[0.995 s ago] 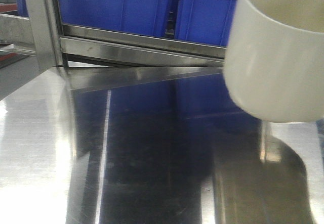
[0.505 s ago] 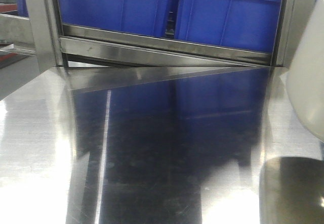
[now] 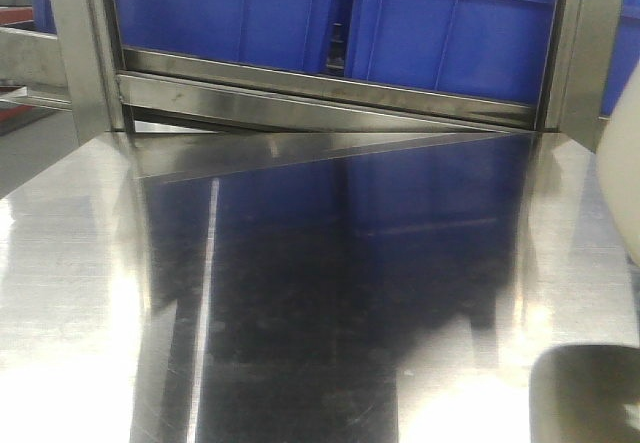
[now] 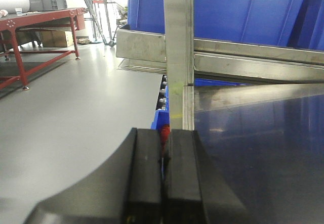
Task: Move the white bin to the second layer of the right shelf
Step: 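Hold the lifted white bin in the right gripper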
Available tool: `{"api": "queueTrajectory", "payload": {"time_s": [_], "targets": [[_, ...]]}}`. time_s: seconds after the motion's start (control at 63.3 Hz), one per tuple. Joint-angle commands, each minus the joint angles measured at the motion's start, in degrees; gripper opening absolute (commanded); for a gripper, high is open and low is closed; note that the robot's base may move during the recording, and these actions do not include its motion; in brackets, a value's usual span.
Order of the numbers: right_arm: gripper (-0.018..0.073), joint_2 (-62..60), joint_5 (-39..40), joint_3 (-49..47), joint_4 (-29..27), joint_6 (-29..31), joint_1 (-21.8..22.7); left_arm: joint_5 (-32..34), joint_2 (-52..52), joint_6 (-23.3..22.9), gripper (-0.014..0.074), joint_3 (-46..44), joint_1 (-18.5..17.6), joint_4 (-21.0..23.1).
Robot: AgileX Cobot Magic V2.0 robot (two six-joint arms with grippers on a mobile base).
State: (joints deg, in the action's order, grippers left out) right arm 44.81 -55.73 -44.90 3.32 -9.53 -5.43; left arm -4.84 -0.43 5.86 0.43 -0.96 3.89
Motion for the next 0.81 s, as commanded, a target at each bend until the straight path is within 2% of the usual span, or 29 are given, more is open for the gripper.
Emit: {"api": "queueTrajectory", "payload": {"time_s": [0.0,0.79], "targets": [[0.0055,-1.69,4.73,0.09,0.26,0.5,0.26,4.84,-0.75,-0.15,0.0085,2.11,-0.23,0.35],[0.0055,-2.9,6.16,1.06,-0.87,1.94,0.26,4.84,-0.75,-0.15,0.0085,2.11,-0.23,0.35]]}}
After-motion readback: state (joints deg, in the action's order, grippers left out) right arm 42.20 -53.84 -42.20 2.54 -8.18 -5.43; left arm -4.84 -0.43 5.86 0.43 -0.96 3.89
